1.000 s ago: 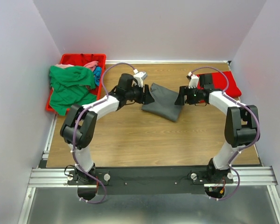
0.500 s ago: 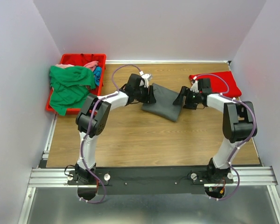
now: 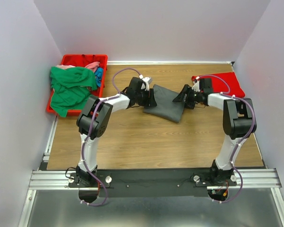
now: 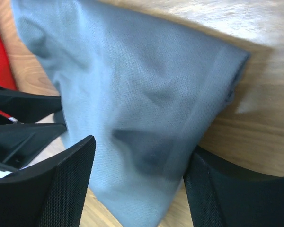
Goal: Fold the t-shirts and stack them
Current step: Neatly place the folded tshirt to the corner
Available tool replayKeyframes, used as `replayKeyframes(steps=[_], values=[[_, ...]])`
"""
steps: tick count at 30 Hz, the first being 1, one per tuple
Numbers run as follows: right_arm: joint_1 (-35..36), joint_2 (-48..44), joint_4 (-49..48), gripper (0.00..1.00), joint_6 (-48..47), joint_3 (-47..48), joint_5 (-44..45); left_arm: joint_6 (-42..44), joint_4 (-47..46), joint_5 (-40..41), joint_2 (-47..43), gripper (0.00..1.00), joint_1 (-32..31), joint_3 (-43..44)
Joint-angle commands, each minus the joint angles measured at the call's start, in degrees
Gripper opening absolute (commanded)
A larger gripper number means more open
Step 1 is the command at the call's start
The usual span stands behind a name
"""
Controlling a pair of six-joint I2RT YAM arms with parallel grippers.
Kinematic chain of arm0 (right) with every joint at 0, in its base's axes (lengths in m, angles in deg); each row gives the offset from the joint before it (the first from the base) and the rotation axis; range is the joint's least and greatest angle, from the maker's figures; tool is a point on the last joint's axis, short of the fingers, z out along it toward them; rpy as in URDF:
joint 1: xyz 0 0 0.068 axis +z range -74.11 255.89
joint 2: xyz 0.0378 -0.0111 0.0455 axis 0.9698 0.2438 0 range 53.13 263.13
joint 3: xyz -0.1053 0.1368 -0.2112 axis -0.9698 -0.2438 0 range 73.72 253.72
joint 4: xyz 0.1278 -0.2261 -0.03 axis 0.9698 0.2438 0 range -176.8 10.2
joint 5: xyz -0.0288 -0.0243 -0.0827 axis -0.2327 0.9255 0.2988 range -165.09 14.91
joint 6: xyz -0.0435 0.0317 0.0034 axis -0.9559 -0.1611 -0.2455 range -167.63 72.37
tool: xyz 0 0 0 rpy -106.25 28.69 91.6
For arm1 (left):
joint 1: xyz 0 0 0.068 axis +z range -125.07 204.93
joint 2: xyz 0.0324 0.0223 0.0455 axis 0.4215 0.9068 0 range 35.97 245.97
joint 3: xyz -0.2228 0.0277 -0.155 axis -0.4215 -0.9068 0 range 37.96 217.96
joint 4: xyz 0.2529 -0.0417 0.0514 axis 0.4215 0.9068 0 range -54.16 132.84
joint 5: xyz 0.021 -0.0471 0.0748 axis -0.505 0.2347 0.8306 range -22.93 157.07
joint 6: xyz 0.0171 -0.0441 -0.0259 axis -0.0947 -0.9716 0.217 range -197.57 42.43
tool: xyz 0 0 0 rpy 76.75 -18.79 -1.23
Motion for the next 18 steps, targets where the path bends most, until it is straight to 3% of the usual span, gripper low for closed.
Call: replayKeyframes(steps=[1,6,10,13,14,16,17,18], values=[[0.1,5.0,3.6,0.76,1.8,-0.5,-0.6,-1.0,1.1,-0.1,0.7,0.59,-0.1,-0.9],[0.2,6.7,3.5,0.66,2.4,0.3,-2.7,-1.4,0.9,-0.5,0.9,0.59,-0.5,-0.8],[0.1,7.6,3.4,0.52,2.5,0.9,-3.3,-1.8,0.6,-1.3,1.1,0.59,-0.9,-0.7],[0.1,7.7,3.4,0.37,1.8,1.2,-4.5,-2.0,0.5,-1.4,1.1,0.59,-1.2,-0.5],[0.1,7.6,3.4,0.26,1.2,1.3,-4.8,-2.1,0.4,-1.6,1.1,0.58,-1.2,-0.6],[0.0,7.4,3.5,0.17,0.4,1.7,-6.3,-2.1,0.3,-1.2,0.3,0.58,-1.2,-0.8],[-0.1,7.2,3.5,0.03,0.0,1.8,-6.7,-2.0,0.0,-0.9,-0.3,0.59,-1.2,-1.1],[-0.4,6.5,3.6,0.0,-1.0,2.1,-7.0,-1.9,-0.5,-0.7,-2.2,0.59,-1.1,-1.7]])
